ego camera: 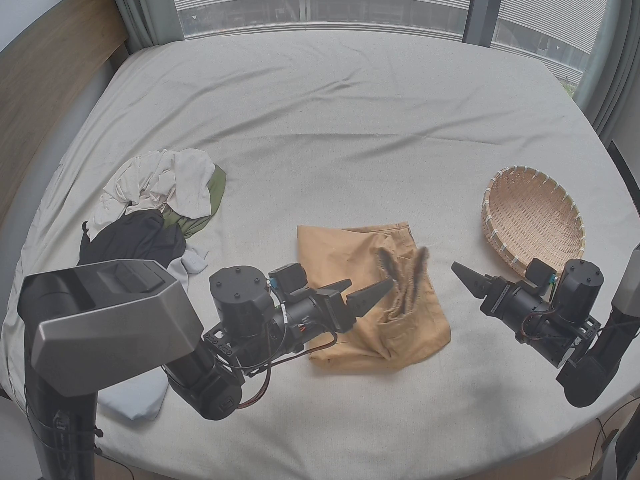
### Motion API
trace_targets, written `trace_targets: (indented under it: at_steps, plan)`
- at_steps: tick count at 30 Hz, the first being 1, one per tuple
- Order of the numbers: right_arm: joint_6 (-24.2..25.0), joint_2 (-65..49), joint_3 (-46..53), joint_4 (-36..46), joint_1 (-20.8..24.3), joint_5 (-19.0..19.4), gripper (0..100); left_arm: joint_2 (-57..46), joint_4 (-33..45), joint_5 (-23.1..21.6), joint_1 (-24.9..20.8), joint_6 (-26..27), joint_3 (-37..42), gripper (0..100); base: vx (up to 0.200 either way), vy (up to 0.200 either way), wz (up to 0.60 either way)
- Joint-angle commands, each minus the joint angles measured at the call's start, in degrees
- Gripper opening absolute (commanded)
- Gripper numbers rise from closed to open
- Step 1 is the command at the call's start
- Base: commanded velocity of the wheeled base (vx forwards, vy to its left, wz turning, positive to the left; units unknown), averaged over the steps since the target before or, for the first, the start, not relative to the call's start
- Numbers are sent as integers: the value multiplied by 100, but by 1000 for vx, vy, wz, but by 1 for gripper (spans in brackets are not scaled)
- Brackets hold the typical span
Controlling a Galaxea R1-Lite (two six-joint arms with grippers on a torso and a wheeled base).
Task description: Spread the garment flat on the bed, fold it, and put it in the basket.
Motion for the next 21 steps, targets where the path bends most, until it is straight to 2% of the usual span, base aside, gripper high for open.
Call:
trace_targets:
  at_steps: [1, 5, 14, 21]
  plan:
    - [-1, 32, 75, -1, -30, 4, 100, -69, -37, 10, -6, 13, 179, 100, 0, 0, 0]
    - [-1, 41, 145, 7, -48, 4, 100, -192, -63, 80, 73, 57, 487, 100, 0, 0, 0]
    - [307, 647, 259, 16, 40, -5, 100, -1027, -344, 54, 961, 637, 2095, 100, 0, 0, 0]
    - [632, 1078, 250, 16, 172, -5, 100, -1194, -353, 1, 1444, 1059, 2482, 100, 0, 0, 0]
